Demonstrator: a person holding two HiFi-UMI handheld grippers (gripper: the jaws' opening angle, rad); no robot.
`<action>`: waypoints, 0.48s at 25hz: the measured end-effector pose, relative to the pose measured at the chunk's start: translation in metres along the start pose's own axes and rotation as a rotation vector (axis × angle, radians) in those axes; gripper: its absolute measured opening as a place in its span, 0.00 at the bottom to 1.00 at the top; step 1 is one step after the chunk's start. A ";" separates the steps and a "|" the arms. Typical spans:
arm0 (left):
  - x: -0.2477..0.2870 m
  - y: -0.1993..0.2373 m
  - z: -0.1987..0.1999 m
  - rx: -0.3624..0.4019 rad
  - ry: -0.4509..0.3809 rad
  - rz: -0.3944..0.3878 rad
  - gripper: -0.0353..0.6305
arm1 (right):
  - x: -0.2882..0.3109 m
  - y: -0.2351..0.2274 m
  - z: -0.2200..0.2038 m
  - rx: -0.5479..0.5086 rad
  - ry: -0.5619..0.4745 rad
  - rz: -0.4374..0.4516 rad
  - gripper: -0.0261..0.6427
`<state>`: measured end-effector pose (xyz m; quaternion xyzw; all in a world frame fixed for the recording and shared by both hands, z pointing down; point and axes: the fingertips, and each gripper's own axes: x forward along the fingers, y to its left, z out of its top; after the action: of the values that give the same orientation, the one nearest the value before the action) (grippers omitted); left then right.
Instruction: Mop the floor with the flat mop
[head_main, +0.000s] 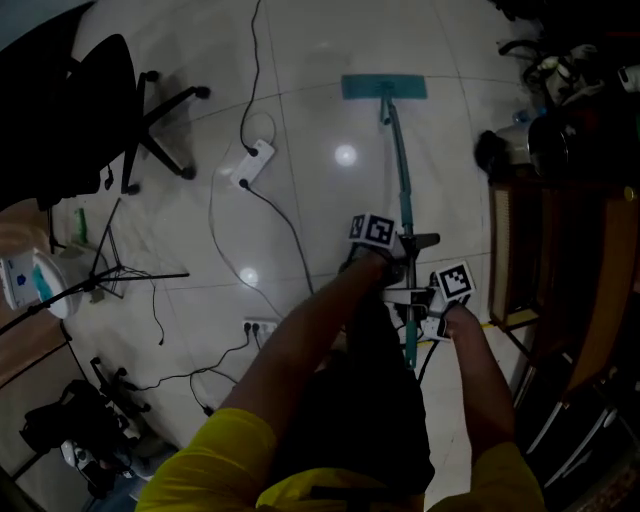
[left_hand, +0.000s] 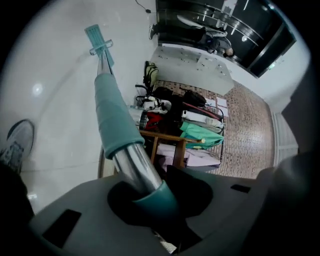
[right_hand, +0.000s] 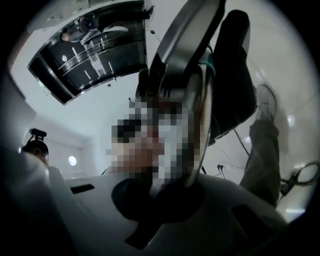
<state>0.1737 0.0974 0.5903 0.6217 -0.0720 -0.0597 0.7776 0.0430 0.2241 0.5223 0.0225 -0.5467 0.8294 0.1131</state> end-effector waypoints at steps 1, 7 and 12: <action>-0.001 0.001 0.023 0.003 -0.009 -0.013 0.20 | 0.005 0.007 0.021 -0.009 0.009 0.022 0.05; -0.008 -0.044 0.022 0.009 0.020 0.006 0.22 | 0.008 0.080 0.013 -0.024 0.005 0.162 0.05; -0.042 -0.089 -0.117 -0.130 -0.051 -0.037 0.23 | 0.014 0.112 -0.132 0.075 0.059 0.159 0.06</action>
<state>0.1542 0.1974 0.4764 0.5696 -0.0761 -0.0944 0.8129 0.0167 0.3046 0.3704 -0.0412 -0.5119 0.8558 0.0620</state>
